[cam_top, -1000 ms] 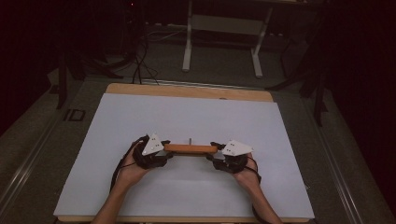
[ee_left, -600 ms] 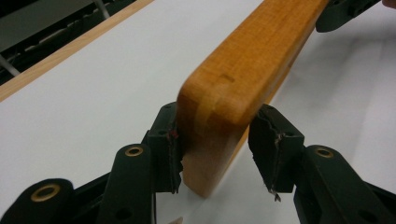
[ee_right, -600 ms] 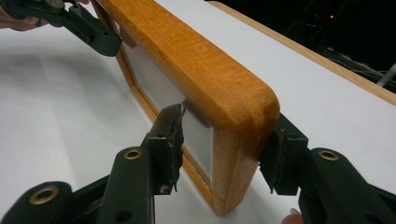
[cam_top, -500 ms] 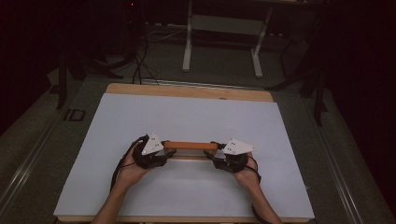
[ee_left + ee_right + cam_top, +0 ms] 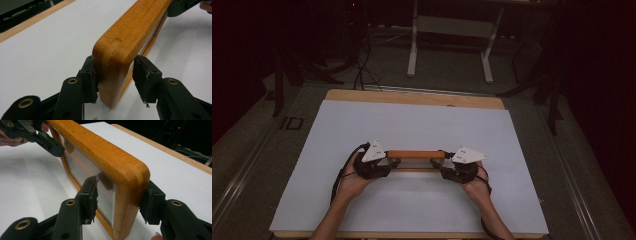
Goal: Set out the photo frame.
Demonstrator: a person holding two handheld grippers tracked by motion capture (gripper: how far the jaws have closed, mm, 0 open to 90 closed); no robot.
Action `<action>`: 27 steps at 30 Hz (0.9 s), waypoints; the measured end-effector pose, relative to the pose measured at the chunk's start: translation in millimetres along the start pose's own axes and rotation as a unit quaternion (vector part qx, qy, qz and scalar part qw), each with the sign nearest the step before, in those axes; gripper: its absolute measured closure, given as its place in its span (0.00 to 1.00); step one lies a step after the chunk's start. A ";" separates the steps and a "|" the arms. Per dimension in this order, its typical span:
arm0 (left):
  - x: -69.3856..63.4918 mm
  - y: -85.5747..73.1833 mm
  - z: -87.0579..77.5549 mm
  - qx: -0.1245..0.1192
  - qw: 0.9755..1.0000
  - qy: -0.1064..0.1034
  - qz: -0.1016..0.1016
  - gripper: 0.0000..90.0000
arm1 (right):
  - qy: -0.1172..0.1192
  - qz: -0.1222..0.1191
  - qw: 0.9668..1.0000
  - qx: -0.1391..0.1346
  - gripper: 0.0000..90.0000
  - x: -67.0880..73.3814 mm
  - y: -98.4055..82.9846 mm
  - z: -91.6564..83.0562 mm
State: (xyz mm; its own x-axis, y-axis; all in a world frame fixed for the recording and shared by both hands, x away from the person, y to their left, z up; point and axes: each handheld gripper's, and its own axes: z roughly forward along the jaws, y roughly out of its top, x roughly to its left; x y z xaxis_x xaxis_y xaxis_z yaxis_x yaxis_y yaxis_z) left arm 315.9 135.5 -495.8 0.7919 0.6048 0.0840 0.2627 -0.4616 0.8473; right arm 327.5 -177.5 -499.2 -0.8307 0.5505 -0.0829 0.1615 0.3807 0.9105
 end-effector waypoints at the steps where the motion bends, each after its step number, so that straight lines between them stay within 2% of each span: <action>1: 0.0 0.0 0.0 0.000 1.000 0.000 0.000 0.63 | 0.000 0.000 1.000 0.000 0.58 0.0 0.0 0.0; 6: 2.8 -0.5 -2.2 -0.003 1.000 -0.013 -0.009 0.64 | 0.004 0.006 1.000 -0.003 0.59 0.6 0.4 -0.4; 11: 5.2 -0.3 -2.9 -0.013 0.999 -0.028 -0.028 0.64 | 0.010 0.017 1.000 -0.007 0.59 -1.7 0.7 -1.9; 18: 7.5 -0.9 -2.1 -0.012 0.998 -0.037 -0.045 0.64 | 0.014 0.030 0.999 -0.009 0.59 -2.4 -0.5 -1.5; 23: 10.7 -2.0 -2.5 -0.017 0.996 -0.050 -0.065 0.64 | 0.022 0.045 0.999 -0.007 0.59 -4.3 -2.4 -1.1; 27: 12.3 -3.4 -0.9 -0.013 0.996 -0.057 -0.074 0.64 | 0.025 0.050 0.998 -0.007 0.59 -5.3 -2.5 -0.2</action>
State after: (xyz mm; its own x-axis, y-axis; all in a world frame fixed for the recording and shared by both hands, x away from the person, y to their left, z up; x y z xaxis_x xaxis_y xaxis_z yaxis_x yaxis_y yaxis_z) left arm 324.2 145.1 -497.1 0.8036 0.5866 -0.1009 0.3676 -0.3559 0.8592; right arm 331.4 -181.5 -501.0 -0.8367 0.5469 0.0299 0.2388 0.3151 0.9185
